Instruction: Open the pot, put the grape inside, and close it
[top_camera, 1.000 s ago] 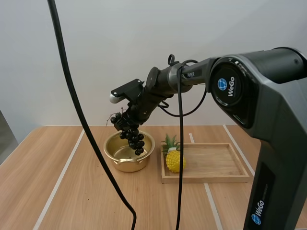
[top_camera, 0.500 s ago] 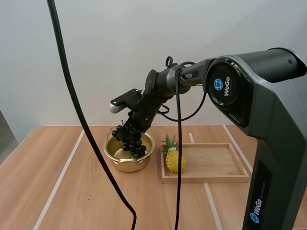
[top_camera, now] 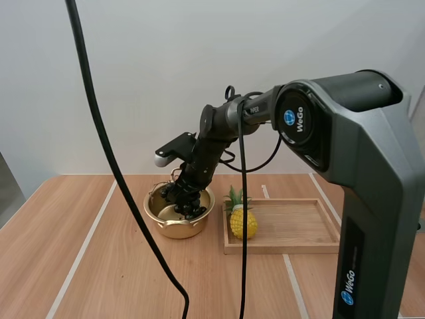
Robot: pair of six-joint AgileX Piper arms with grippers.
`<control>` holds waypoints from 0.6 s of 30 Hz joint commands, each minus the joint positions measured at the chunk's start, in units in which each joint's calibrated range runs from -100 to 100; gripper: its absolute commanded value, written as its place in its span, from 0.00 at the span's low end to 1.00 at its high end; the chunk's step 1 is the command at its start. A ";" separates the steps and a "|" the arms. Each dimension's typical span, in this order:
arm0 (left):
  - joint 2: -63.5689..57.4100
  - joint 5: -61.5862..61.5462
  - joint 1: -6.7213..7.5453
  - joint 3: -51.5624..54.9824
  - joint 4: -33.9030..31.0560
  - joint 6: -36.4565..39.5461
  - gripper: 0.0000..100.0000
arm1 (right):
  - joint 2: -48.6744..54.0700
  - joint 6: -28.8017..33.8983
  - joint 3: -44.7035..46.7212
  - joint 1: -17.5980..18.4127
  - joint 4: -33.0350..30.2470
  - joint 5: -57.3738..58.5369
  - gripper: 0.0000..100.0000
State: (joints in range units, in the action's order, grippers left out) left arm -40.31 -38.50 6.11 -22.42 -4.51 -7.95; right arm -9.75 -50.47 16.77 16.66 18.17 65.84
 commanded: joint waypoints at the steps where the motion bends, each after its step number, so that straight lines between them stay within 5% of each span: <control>1: -0.39 2.05 -0.05 -0.28 -0.46 0.36 0.00 | -1.71 0.08 0.35 0.02 -0.72 3.70 0.00; 18: -0.39 2.05 -0.05 -0.28 -0.46 0.36 0.00 | -6.03 0.08 0.35 0.02 -1.34 3.13 0.00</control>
State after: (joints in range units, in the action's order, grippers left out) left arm -40.31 -38.50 6.11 -22.42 -4.51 -7.95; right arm -15.13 -50.47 16.20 16.66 19.70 63.12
